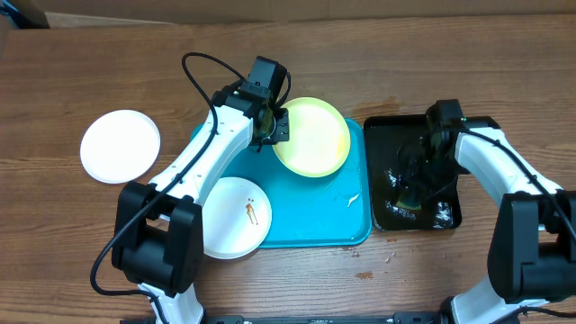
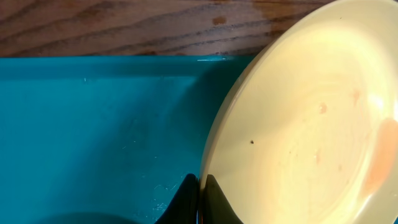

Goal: Clean dirty plates on tray and stack at the side
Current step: 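Return sponge to black tray with right gripper and withdraw right arm, then lift yellow plate with left gripper and carry it to the table's left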

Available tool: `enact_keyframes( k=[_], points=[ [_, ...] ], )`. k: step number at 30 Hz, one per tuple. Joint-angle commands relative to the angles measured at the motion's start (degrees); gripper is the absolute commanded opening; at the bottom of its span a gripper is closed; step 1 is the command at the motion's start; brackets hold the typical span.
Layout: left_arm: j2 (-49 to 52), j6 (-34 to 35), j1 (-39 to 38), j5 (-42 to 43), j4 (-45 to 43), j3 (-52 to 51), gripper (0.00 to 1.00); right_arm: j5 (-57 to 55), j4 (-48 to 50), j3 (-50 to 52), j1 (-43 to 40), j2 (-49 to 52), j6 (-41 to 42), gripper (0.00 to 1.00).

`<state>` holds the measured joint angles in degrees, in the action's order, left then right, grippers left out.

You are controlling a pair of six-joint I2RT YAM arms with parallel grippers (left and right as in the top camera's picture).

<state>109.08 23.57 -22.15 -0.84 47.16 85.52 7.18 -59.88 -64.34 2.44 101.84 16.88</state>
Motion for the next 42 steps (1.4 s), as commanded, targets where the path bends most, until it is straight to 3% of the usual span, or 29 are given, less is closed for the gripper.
enact_keyframes(
  k=[1,7,11,18,25,42],
  points=[
    [-1.88,-1.81,-0.37,-1.11,0.92,3.72,0.04,1.9,-1.92,-7.52,-0.26,-1.03,0.7,0.65],
    [-1.86,-2.67,-1.25,-1.07,2.54,9.6,0.04,1.88,-8.09,-22.34,-3.5,-1.03,0.76,0.88],
    [-1.86,-4.81,-3.54,-1.18,1.09,12.66,0.04,1.88,-7.04,-25.66,-8.74,-1.03,0.81,1.0],
    [-1.64,-7.13,-10.6,-7.34,-5.49,13.66,0.04,1.88,-2.86,-25.64,-22.77,-0.11,0.98,1.0],
    [-1.46,-12.7,-17.79,-17.75,-13.4,13.64,0.04,1.88,-2.75,-25.64,-31.61,-0.02,0.96,1.0],
    [3.82,-52.15,-29.16,-45.07,-38.1,13.64,0.04,1.88,-2.75,-25.64,-34.77,-0.02,0.96,1.0]
  ],
)
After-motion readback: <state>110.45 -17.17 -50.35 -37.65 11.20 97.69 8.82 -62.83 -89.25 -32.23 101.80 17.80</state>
